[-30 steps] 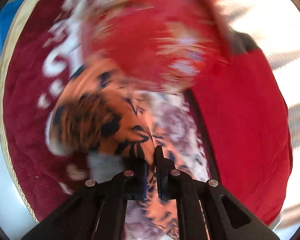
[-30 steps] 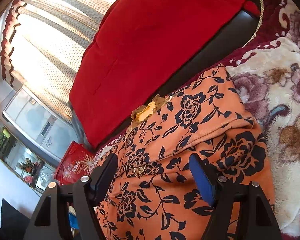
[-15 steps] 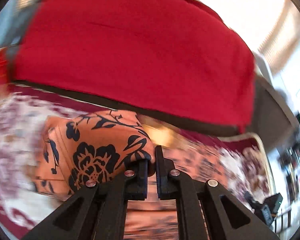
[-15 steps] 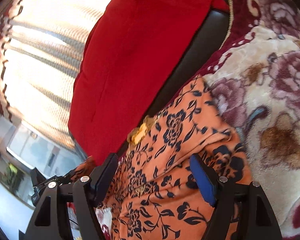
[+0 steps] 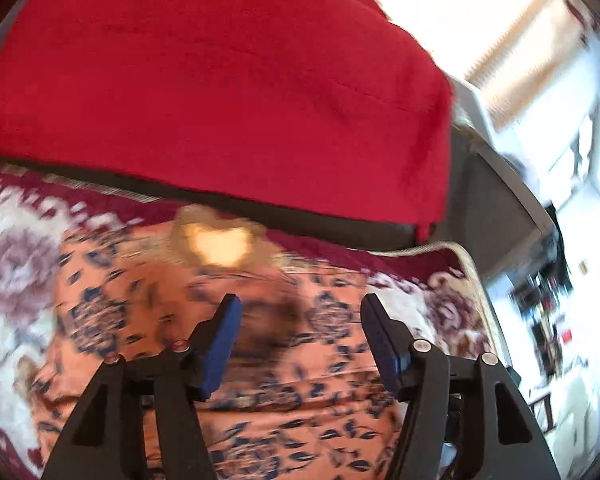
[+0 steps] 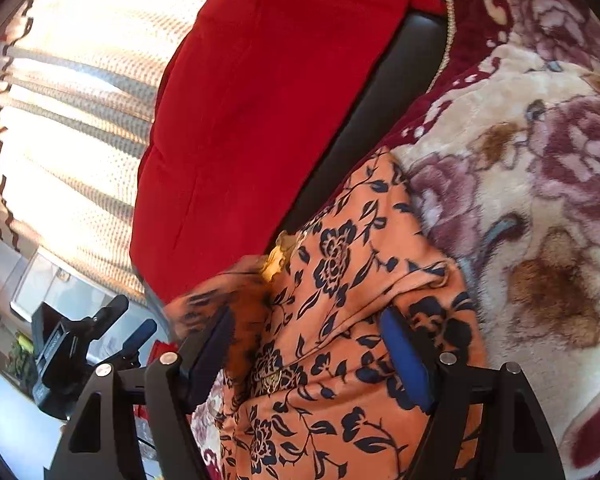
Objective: Fold small clothes
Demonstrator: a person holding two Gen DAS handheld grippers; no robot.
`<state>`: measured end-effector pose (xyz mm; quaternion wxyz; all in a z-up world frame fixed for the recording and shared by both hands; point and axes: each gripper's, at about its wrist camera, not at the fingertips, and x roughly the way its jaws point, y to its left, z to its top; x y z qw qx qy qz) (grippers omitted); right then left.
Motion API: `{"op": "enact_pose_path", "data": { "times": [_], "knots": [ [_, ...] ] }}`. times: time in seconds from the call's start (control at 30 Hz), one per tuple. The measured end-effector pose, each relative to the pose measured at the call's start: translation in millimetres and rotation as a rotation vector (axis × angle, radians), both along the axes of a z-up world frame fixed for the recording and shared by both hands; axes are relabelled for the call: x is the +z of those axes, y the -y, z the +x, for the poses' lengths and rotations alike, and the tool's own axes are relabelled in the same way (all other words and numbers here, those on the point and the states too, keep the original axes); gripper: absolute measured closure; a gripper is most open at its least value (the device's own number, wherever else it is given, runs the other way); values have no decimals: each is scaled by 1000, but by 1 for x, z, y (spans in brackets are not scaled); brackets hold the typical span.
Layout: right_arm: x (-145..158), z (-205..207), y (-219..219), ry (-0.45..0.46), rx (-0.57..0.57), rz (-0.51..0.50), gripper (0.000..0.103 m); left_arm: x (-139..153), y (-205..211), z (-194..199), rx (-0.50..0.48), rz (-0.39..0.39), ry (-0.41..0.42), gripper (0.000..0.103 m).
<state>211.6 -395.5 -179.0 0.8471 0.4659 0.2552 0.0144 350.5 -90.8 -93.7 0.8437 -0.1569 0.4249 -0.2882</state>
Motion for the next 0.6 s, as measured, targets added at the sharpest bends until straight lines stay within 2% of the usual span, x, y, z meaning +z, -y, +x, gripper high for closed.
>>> {"op": "enact_pose_path", "data": {
  "times": [0.13,0.23,0.37,0.47,0.5,0.53,0.6],
  "knots": [
    [3,8,-21,-23,41,-85,25,-23,-41,4,84,-50,-45,40],
    [5,14,-39,-49,74,-158,25,-53,-67,5,147,-7,-69,40],
    [18,23,-77,-89,130,-356,25,-105,-84,12,209,48,-129,40],
    [28,36,-118,-88,264,-464,22,-132,-95,13,223,65,-149,40],
    [27,41,-129,-86,314,-456,22,-139,-98,12,224,63,-142,40],
    [23,49,-144,-72,398,-386,22,-142,-104,9,216,54,-129,40],
    [11,67,-160,-54,474,-204,22,-144,-109,6,205,41,-105,41]
  ]
}}
